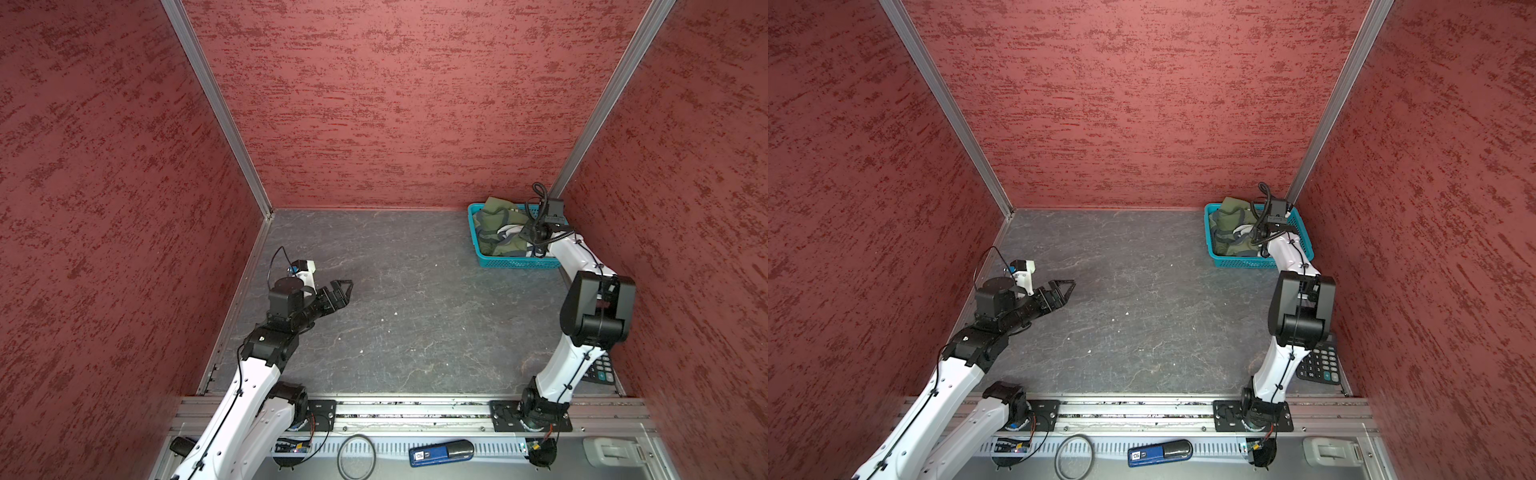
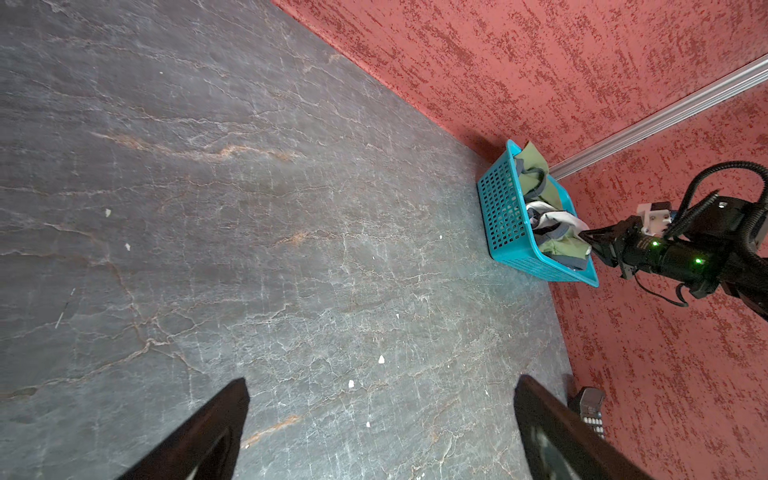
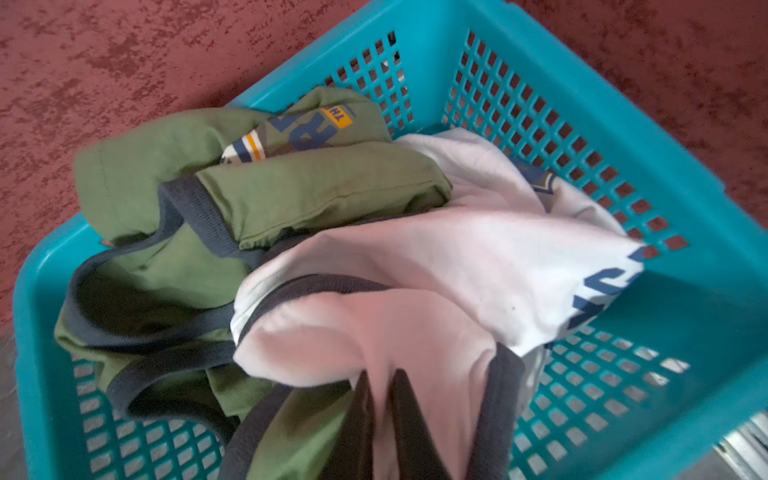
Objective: Fold and stack the tank tops
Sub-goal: 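Grasp the white tank top with the right gripper and lift it from the basket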
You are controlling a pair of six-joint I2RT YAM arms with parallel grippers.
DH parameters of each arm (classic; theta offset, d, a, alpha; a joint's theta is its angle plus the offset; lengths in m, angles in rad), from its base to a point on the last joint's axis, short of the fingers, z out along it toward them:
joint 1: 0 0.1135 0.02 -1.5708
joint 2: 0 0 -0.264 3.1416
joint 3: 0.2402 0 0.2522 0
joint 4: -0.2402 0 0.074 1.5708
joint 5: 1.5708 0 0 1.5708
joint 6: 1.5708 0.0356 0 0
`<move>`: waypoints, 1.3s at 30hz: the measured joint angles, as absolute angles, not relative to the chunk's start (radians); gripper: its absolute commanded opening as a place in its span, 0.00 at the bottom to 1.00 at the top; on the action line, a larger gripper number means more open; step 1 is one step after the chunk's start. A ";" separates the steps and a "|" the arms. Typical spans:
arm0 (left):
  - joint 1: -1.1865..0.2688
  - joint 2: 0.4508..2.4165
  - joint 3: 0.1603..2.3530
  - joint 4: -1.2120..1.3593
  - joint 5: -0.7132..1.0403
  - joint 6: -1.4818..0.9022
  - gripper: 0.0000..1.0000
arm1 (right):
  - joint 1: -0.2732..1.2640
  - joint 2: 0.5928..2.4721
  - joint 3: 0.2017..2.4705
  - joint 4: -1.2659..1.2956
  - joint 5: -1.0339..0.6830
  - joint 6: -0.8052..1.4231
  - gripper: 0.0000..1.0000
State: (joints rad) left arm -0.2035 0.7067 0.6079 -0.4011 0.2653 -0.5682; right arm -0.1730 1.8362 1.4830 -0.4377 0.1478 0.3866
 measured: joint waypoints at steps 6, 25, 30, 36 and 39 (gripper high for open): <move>-0.204 0.704 0.607 -0.401 0.260 -0.572 1.00 | -0.118 1.644 1.409 -0.420 0.184 0.361 0.00; -0.208 0.685 0.606 -0.411 0.256 -0.595 1.00 | -0.027 1.446 1.637 -0.444 0.322 0.291 0.00; -0.208 0.686 0.606 -0.412 0.256 -0.597 1.00 | -0.022 1.453 1.813 -0.483 0.359 0.281 0.00; -0.208 0.686 0.606 -0.413 0.256 -0.598 1.00 | -0.022 1.588 2.138 -0.572 0.373 0.262 0.00; -0.208 0.686 0.606 -0.420 0.256 -0.598 1.00 | -0.020 1.708 2.357 -0.662 0.366 0.254 0.00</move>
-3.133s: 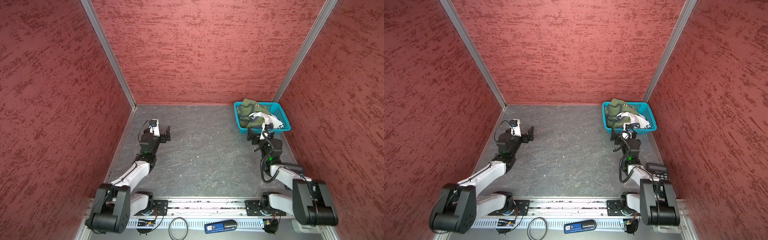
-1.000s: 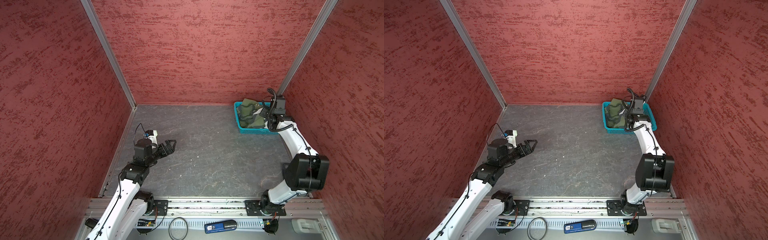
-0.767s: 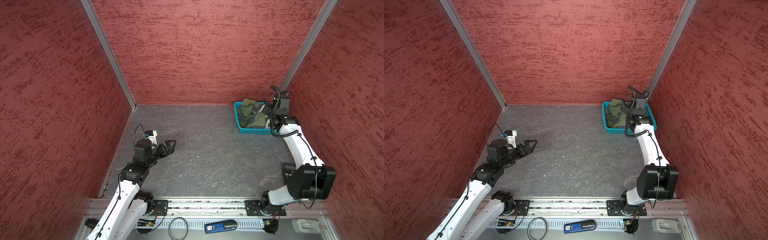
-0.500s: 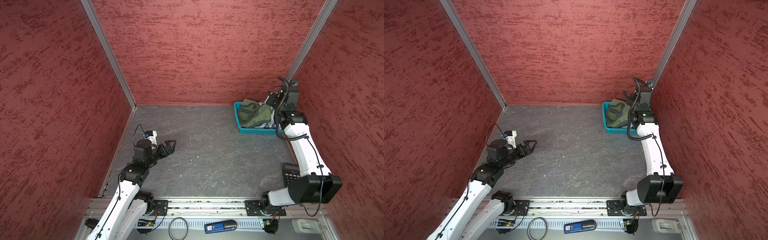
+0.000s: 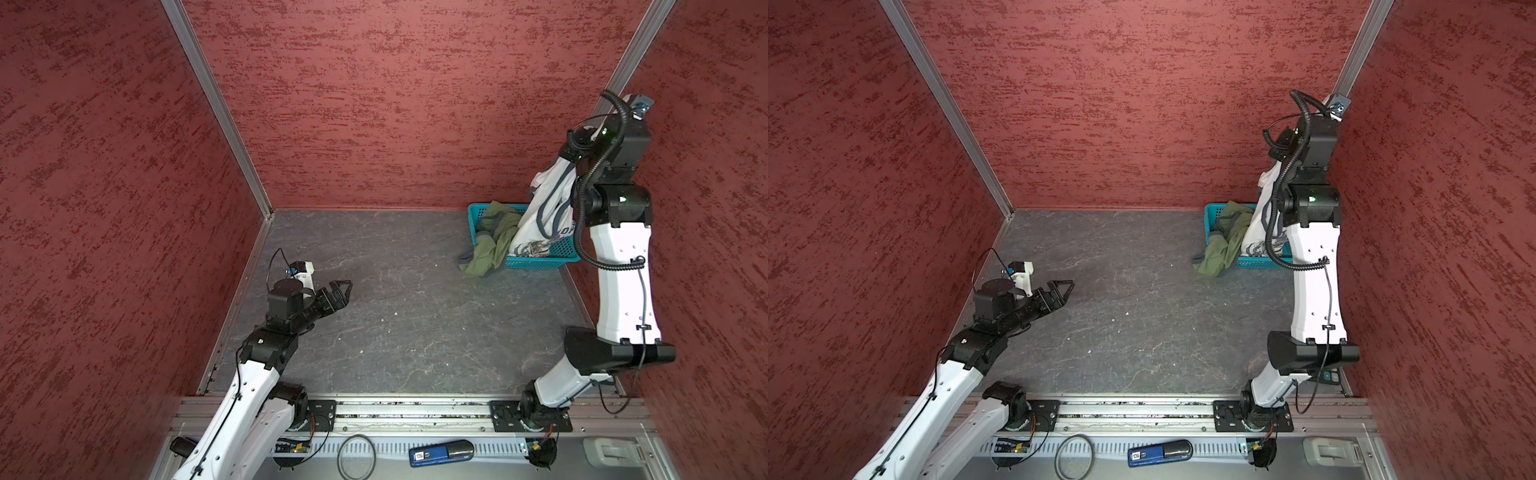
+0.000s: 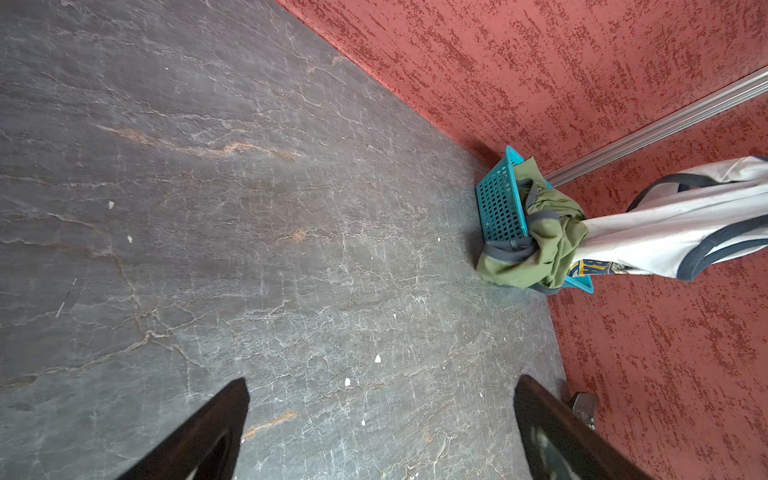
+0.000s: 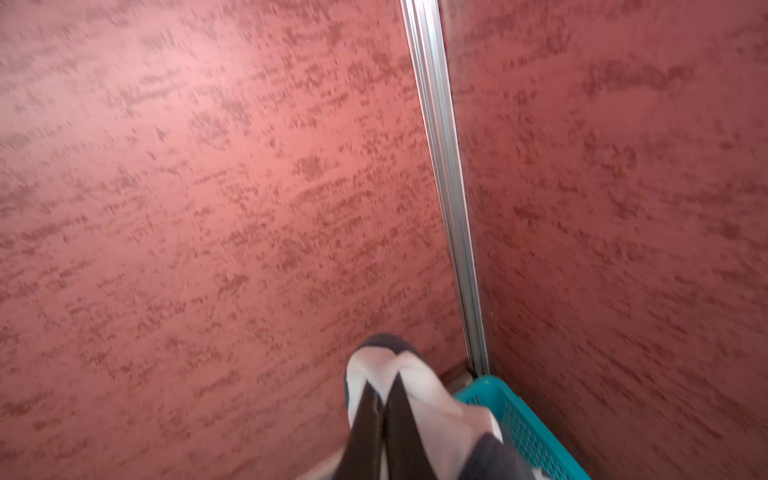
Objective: Fold and stack the tank tops
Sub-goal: 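Grasp the white tank top with the right gripper and lift it from the basket, then lay the white tank top on the table while the left gripper reaches toward it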
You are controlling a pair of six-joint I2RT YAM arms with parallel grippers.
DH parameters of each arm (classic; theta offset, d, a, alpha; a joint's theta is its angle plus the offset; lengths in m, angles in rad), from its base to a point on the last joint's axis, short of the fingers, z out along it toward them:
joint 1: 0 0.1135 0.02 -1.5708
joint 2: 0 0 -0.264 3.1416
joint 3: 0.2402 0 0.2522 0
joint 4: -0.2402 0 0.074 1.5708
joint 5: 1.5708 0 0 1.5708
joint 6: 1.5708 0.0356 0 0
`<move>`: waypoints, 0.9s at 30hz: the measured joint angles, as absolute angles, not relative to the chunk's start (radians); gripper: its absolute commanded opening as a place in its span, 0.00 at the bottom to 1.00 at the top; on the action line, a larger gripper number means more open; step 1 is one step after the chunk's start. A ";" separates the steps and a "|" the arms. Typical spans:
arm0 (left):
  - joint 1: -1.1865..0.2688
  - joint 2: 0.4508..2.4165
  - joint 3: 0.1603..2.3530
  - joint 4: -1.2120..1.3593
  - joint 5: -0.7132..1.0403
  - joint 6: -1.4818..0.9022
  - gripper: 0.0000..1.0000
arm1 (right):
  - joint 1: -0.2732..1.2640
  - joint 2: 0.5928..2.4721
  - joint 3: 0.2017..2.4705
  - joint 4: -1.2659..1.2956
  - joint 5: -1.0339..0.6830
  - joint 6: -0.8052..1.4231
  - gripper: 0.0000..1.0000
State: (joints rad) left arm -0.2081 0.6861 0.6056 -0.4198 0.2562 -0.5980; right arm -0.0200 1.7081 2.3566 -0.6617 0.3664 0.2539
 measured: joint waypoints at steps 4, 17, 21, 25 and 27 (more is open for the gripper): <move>-0.208 0.686 0.606 -0.438 0.256 -0.598 1.00 | -0.006 1.783 2.516 -0.757 0.343 0.247 0.00; -0.208 0.722 0.606 -0.449 0.251 -0.598 1.00 | 0.345 1.615 2.566 -0.804 0.271 0.123 0.00; -0.209 0.722 0.609 -0.449 0.248 -0.598 0.99 | 0.491 1.581 2.579 -0.785 0.268 0.069 0.00; -0.209 0.724 0.611 -0.450 0.243 -0.598 1.00 | 0.637 1.586 2.581 -0.758 0.270 0.013 0.00; -0.209 0.729 0.613 -0.450 0.239 -0.598 1.00 | 0.694 1.607 2.585 -0.753 0.270 -0.009 0.00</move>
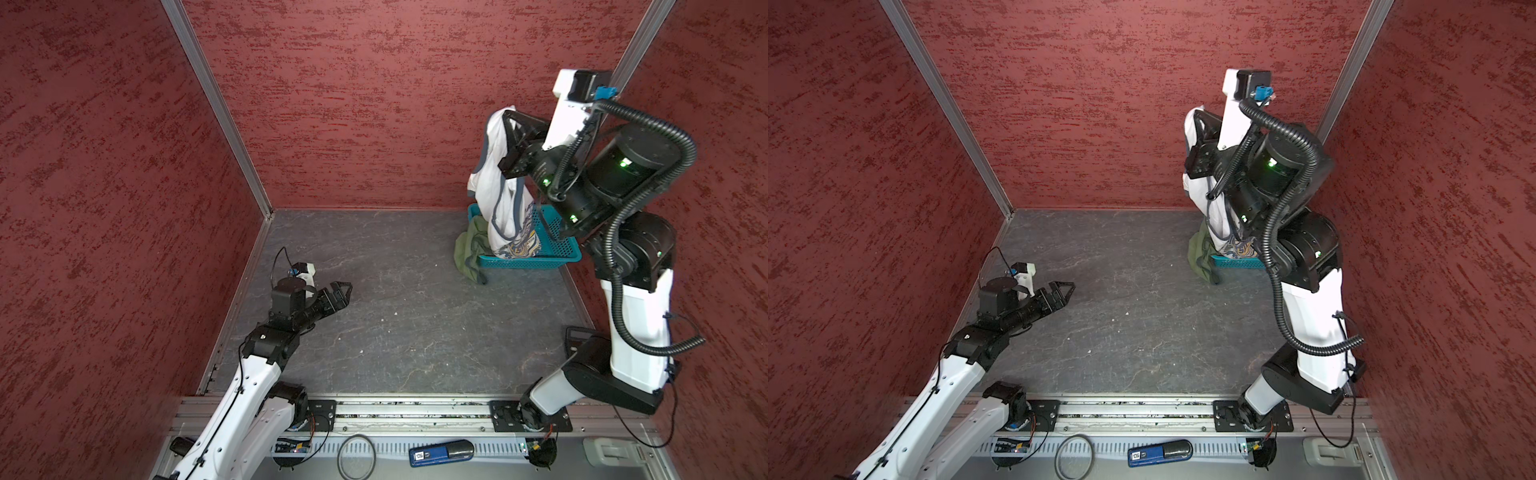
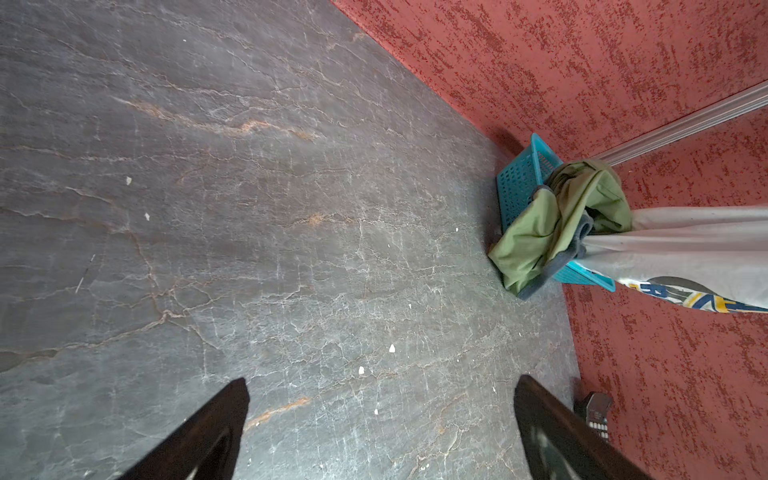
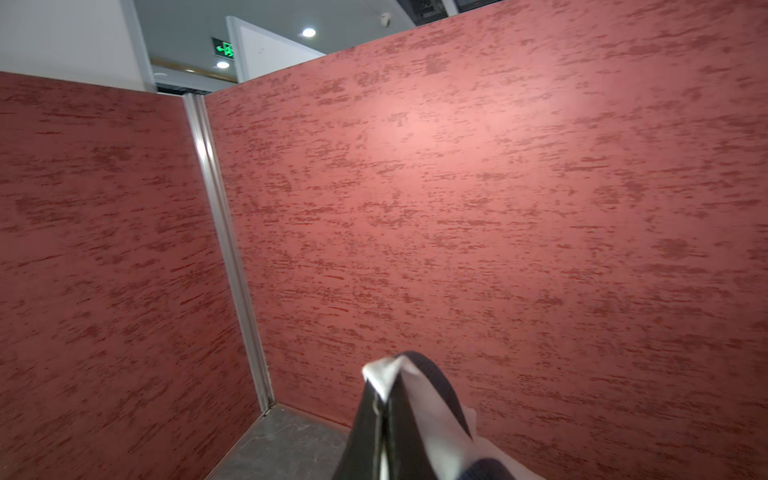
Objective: Fold and stack the tank tops
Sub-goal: 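Lay the white tank top on the table while the left gripper reaches toward it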
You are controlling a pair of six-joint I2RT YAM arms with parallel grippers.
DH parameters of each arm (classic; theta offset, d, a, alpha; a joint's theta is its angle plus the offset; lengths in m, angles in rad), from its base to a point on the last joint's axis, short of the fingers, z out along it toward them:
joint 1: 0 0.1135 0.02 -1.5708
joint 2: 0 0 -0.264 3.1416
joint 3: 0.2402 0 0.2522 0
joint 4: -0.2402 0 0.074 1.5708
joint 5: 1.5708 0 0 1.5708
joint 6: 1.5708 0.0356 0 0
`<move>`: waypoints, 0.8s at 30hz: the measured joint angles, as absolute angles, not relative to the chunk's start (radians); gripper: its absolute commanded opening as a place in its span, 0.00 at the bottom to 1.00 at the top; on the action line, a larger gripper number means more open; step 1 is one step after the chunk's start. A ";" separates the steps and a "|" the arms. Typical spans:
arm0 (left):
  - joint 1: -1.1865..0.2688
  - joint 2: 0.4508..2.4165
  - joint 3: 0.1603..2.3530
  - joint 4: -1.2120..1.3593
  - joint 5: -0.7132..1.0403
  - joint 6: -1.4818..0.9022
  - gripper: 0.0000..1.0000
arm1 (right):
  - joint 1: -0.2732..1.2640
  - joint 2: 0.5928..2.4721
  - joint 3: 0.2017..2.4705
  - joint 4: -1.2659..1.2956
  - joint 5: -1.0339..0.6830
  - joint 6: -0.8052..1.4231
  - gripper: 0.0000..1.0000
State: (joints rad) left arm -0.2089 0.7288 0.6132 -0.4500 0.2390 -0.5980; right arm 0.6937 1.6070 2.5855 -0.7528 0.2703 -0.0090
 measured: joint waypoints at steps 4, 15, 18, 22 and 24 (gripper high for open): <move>-0.209 0.731 0.614 -0.456 0.225 -0.598 1.00 | 0.773 1.687 2.585 -0.752 0.238 -0.025 0.00; -0.200 0.604 0.614 -0.538 0.089 -0.598 1.00 | 0.898 2.010 2.273 -0.751 0.098 0.115 0.76; -0.182 0.595 0.625 -0.571 0.072 -0.594 1.00 | 0.930 2.088 2.223 -0.785 0.150 0.138 0.87; -0.172 0.700 0.663 -0.603 0.092 -0.584 0.99 | 0.933 2.030 2.078 -0.806 0.258 0.162 0.89; -0.183 0.797 0.692 -0.612 0.112 -0.580 0.98 | 0.899 1.925 1.947 -0.791 0.282 0.189 0.88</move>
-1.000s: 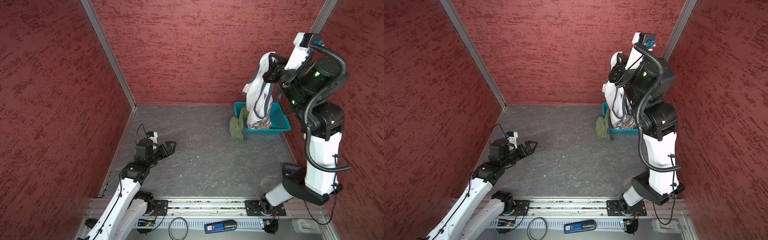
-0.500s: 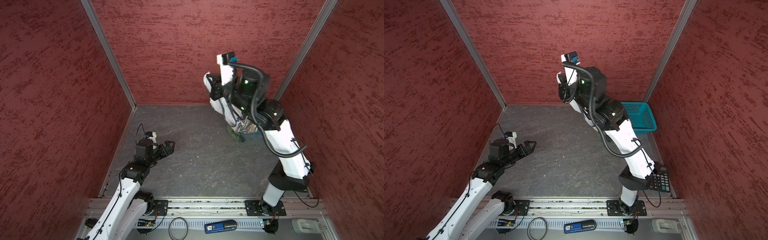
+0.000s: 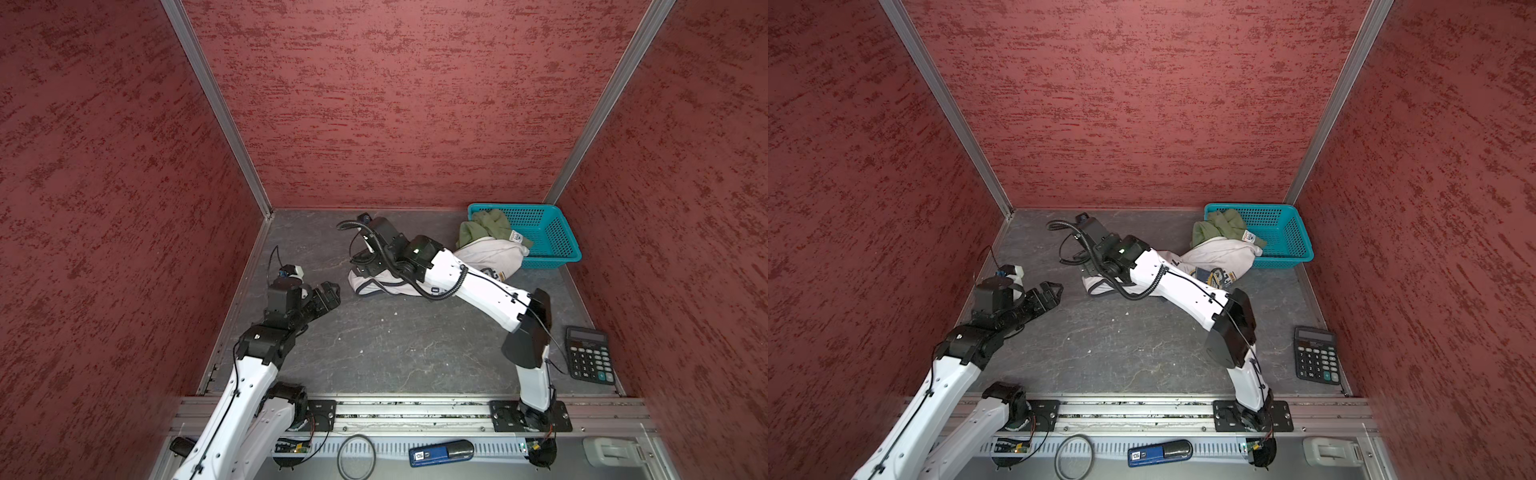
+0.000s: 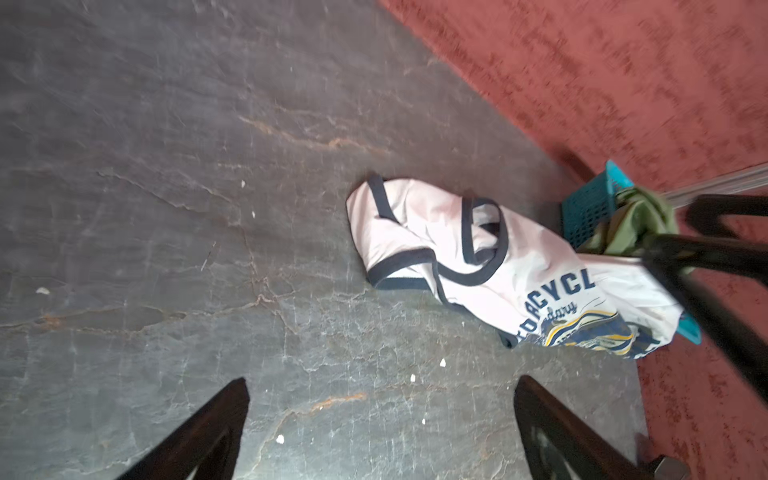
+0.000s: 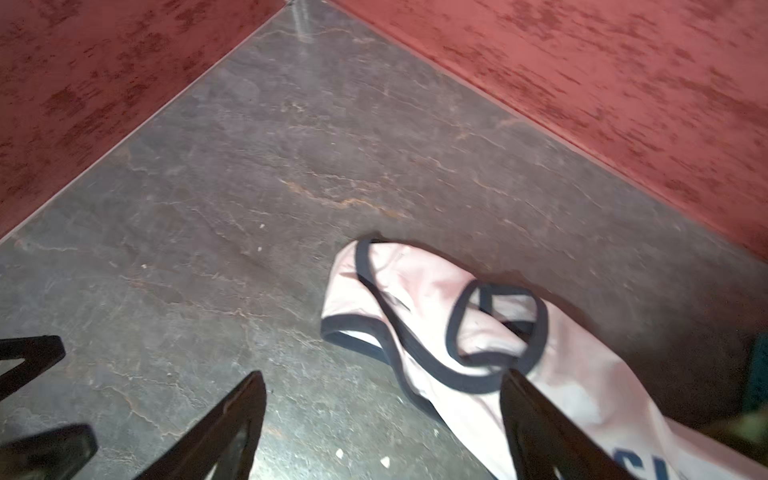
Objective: Fold and stack the tank tops
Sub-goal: 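Lay the white tank top on the table while the left gripper reaches toward it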
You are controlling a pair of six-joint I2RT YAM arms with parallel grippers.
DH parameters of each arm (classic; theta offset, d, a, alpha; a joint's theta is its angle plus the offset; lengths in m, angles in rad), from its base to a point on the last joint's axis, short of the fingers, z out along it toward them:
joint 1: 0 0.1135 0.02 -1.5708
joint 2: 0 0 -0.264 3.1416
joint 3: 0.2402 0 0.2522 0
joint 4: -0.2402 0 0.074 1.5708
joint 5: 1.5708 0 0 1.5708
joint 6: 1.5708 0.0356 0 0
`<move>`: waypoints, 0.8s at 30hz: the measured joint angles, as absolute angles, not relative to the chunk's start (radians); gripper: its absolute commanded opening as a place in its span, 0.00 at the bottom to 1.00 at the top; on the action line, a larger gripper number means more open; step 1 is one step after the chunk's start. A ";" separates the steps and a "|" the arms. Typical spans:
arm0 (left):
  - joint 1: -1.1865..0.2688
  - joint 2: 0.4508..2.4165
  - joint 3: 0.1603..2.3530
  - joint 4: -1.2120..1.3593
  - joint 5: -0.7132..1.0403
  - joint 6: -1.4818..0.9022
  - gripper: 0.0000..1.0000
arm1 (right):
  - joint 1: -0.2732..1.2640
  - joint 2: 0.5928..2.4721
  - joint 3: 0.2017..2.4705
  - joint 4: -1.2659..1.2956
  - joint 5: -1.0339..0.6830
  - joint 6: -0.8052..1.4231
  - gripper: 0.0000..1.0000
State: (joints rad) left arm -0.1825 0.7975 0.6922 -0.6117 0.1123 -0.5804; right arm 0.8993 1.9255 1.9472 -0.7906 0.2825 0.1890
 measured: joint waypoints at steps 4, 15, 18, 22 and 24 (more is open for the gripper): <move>-0.265 1.042 0.771 -0.611 0.133 -0.575 0.98 | 0.779 1.662 1.689 -0.742 0.304 0.257 0.88; -0.558 1.792 1.338 -0.637 0.023 -0.598 0.94 | 0.583 1.192 1.181 -0.684 0.353 0.435 0.88; -0.576 1.971 1.530 -0.683 -0.038 -0.608 0.88 | 0.574 1.138 1.102 -0.685 0.355 0.472 0.88; -0.569 2.159 1.711 -0.752 -0.099 -0.624 0.70 | 0.572 1.083 1.051 -0.685 0.352 0.500 0.88; -0.563 2.221 1.759 -0.782 -0.111 -0.630 0.54 | 0.572 1.063 1.042 -0.685 0.353 0.508 0.88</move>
